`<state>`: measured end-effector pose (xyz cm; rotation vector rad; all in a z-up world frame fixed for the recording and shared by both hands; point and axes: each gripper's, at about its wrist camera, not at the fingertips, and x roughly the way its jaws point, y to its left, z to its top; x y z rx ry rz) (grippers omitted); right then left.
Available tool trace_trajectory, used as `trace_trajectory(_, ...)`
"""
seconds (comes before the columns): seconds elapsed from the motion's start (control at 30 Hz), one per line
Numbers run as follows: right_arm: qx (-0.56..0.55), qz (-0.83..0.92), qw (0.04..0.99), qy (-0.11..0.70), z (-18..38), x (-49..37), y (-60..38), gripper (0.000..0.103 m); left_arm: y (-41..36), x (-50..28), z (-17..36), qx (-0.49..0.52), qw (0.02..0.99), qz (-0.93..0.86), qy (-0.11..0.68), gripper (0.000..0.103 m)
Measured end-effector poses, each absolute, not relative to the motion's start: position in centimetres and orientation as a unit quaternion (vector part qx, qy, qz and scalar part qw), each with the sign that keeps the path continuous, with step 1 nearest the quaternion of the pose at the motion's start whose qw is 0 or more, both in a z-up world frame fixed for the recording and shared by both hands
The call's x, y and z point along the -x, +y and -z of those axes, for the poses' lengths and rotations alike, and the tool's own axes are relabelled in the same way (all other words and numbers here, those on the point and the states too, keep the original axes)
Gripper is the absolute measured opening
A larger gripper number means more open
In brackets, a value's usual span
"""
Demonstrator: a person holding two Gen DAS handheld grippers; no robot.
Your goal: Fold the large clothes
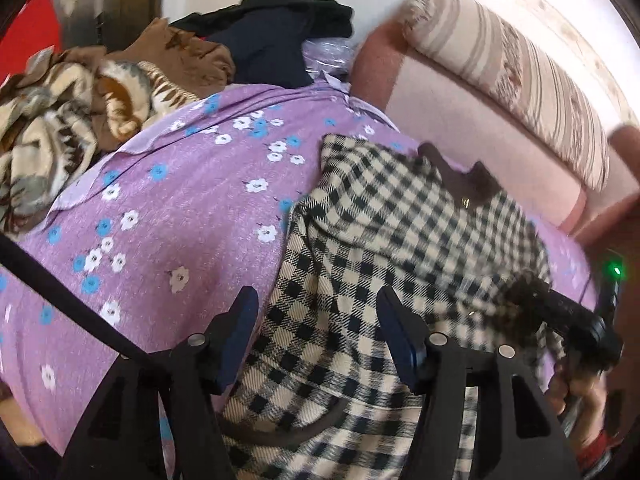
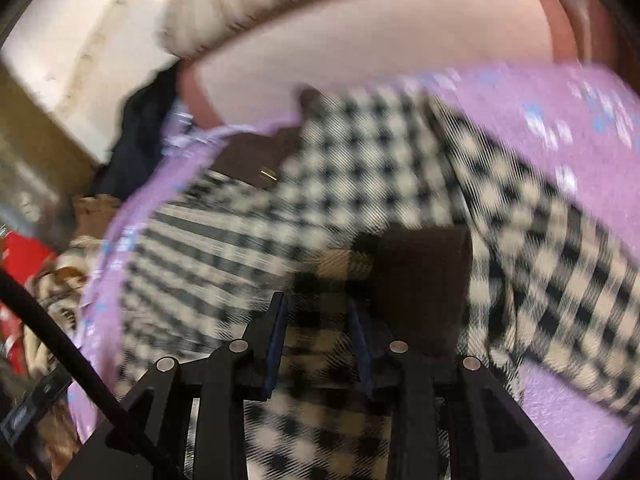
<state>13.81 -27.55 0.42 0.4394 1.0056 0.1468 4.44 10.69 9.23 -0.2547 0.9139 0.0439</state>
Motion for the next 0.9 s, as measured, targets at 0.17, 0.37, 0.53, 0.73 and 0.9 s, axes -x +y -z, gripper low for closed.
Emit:
trace_trajectory(0.17,-0.265,-0.042,0.839,0.473,1.2,-10.0,-31.8,0.030,9.9,-5.3,-8.2,0.092,0.891,-0.010,0.444,0.060)
trace_trajectory(0.37,-0.264,0.007,0.848,0.460,-3.8,-0.7,-40.9,0.040,9.0,-4.3,-8.9,0.073,0.903,-0.001,0.424,0.060)
trace_trajectory(0.53,-0.191,0.101,0.851,0.478,-8.1,7.3,-48.6,0.058,8.4,-4.2,-8.6,0.079,0.899,0.011,0.431,0.060)
trace_trajectory(0.73,-0.183,0.110,0.812,0.543,-4.4,10.4,-50.8,0.060,6.8,-3.3,-7.9,0.062,0.898,0.024,0.435,0.060)
trace_trajectory(0.9,-0.179,0.117,0.801,0.559,-1.3,10.6,-49.8,0.021,6.0,-2.8,-7.7,0.049,0.899,0.034,0.434,0.060)
